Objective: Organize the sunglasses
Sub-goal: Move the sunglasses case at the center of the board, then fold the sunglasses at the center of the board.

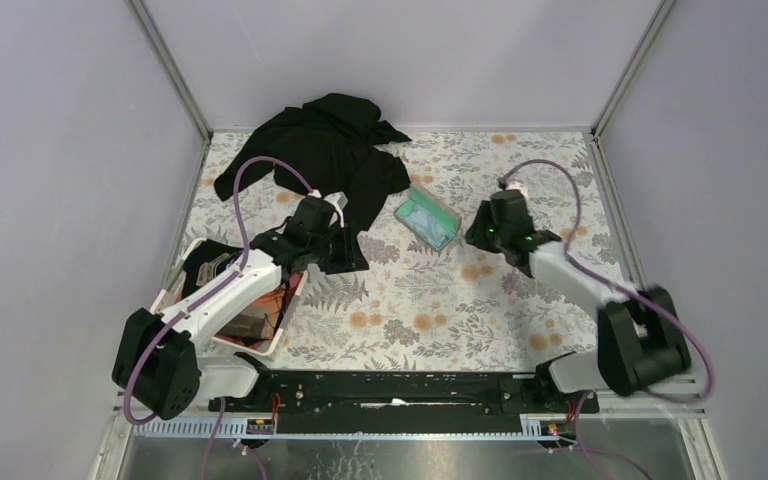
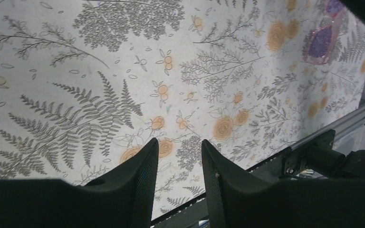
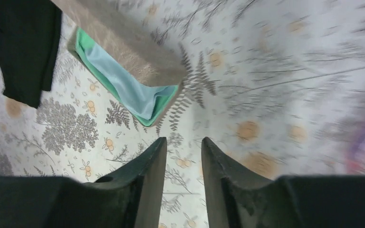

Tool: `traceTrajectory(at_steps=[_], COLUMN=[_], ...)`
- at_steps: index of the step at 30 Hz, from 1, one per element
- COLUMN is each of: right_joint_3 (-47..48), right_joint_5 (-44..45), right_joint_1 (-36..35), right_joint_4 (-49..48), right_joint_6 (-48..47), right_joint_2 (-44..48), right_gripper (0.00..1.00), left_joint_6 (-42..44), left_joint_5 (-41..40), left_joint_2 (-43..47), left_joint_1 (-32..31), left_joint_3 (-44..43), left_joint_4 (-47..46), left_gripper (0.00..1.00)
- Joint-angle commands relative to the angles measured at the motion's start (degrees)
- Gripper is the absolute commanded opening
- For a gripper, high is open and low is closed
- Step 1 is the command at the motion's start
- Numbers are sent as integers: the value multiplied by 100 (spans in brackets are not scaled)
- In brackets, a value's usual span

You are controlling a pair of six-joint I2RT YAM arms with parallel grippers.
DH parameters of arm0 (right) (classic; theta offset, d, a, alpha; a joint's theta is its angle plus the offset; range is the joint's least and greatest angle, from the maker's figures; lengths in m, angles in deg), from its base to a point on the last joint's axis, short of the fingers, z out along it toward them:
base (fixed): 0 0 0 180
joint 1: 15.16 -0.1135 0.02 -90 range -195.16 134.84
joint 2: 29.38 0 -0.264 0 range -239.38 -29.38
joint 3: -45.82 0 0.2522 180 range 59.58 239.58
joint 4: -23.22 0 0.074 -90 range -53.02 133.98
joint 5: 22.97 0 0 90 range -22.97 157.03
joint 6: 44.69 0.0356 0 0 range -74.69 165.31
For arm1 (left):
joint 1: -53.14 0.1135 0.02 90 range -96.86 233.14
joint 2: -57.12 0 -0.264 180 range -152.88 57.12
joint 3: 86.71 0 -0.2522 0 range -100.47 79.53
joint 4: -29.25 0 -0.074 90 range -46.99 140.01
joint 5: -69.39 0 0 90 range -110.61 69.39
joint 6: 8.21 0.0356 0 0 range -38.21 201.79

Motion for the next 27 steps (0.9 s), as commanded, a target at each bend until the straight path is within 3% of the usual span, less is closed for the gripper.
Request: traceTrajectory(at_steps=[1,4,6,9,15,17,20,27], right_joint_3=[-540,-881,-649,-198,352,559,835,1164], right_joint_5=[1186,884,1006,1122,1244,1185,726,559], right_joint_1=[584,1761,2264,2388,2888,3129,3521,3661], right_joint_4=[805,983,1331,1685,1194,1199,1395,1689], right_joint_6=[-470,-561,-585,-532,-455,-465,-422,-295], right_joint_2=[1703,2287,2143,1643,768,377,-55,-485], right_gripper=[44,49,50,54,54,55,68,65], left_joint_6=[-76,-79,-100,-197,-322,-307,-191,-190], left_joint_5=[269,188,187,231,320,510,610,474], left_joint_2=[-142,-293,-447,-870,-2151,-2537,-2945,-3300], left_joint_1=[-98,-305,-494,-928,-1912,-2035,-2140,-2169], left_joint_3=[-96,-240,-358,-693,-1698,-2034,-2498,-2999], left_joint_4=[-472,-497,-561,-750,-935,-917,-655,-678], left_gripper=[44,44,44,44,44,44,44,45])
